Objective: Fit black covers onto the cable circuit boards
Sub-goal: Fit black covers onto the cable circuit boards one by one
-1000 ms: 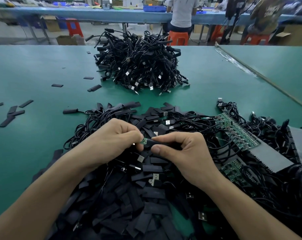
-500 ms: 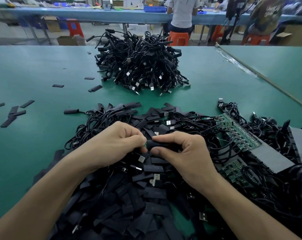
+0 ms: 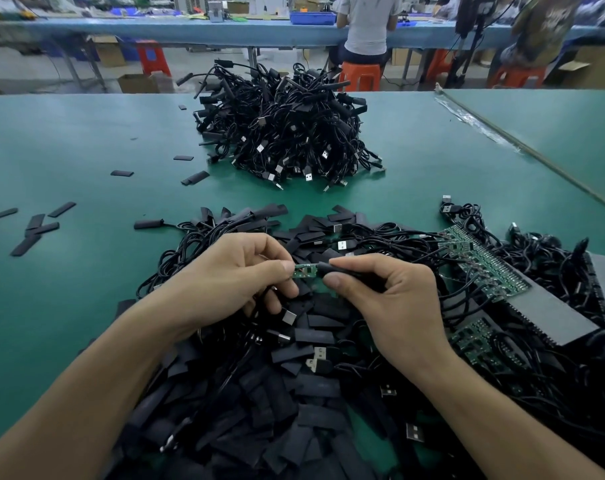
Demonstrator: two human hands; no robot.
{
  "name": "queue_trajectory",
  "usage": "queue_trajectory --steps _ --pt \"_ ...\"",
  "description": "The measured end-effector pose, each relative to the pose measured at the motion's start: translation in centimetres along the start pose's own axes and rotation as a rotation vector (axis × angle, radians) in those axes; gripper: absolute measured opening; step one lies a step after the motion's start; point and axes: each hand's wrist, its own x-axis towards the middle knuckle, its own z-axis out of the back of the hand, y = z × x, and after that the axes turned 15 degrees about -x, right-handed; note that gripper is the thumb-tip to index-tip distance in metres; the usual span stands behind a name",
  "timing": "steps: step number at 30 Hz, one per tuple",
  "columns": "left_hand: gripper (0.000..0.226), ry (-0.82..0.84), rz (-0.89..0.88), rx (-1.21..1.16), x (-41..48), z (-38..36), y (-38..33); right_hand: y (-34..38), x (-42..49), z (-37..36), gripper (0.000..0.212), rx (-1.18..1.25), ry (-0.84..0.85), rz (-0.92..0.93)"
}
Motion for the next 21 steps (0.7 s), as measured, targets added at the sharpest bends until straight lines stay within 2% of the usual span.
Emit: queue_trajectory --steps 3,9,13,16,21 --pt "0.011 0.006 0.028 -0.051 0.08 0.21 0.25 0.11 -0.03 -0.05 0.02 0.004 0.006 -0.005" --pt "0.019 0.032 0.028 0.007 0.08 0.25 0.36 -0.18 -0.13 0.01 0.024 -0.042 0.055 0.007" --pt "0.019 0.072 0.022 0.093 -0.01 0.04 0.46 -0.22 -0.3 -0.12 0.028 -0.251 0.114 0.164" --pt "0.019 0.088 -0.002 0.145 0.04 -0.18 0.52 -0.2 -0.31 -0.04 0.027 -0.32 0.074 0.248" --pt "0.012 0.077 -0.037 0.136 0.13 -0.16 0.61 -0.11 -0.17 0.14 0.021 -0.334 -0.004 0.262"
